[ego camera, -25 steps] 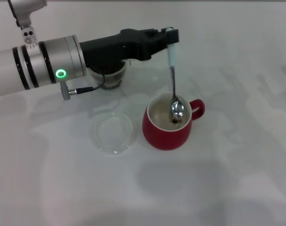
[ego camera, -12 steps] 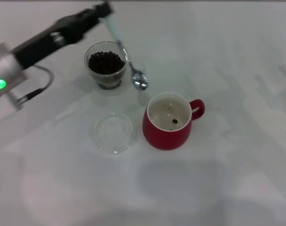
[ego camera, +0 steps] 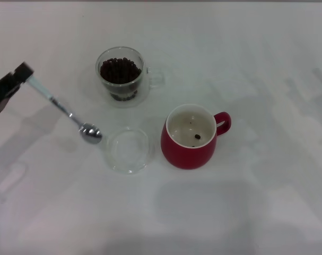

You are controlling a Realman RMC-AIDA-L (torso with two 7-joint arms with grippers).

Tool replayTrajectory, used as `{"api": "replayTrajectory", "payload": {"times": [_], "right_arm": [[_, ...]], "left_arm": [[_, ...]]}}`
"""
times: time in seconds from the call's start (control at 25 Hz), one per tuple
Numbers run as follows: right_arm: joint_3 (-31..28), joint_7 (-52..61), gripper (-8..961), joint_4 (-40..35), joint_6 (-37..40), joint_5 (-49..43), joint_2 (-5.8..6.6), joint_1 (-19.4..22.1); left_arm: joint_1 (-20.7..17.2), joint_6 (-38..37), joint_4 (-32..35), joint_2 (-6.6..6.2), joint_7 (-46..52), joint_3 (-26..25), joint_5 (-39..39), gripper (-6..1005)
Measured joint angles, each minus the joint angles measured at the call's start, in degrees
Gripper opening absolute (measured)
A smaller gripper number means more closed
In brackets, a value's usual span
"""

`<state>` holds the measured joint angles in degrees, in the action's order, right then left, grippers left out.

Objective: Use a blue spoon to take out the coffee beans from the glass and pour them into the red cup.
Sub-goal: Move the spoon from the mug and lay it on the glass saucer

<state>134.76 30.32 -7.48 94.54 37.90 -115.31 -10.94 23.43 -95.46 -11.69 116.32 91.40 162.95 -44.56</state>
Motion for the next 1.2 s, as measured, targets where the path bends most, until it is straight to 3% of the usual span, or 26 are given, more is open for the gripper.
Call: {"api": "replayTrajectory", "payload": {"times": [0.16,0.44,1.2], "right_arm": [[0.0,0.0,860,-0.1,-0.4,0.0,0.00,-1.0],[0.5,0.8,860,-0.7,-0.5,-0.3,0.00,-1.3],[0.3,0.8,860,-0.6,-0.9,-0.3,0.00,-0.8]], "left_arm": [[-1.3,3.4,-0.8,0.85,-0.5,0.0,-0.3,133],[1.6,8.3,-0.1,2.13,-0.8,0.1,3.1,133],[5.9,20.3,7.5,2.51,-4.9,0.1,9.9,133]]}}
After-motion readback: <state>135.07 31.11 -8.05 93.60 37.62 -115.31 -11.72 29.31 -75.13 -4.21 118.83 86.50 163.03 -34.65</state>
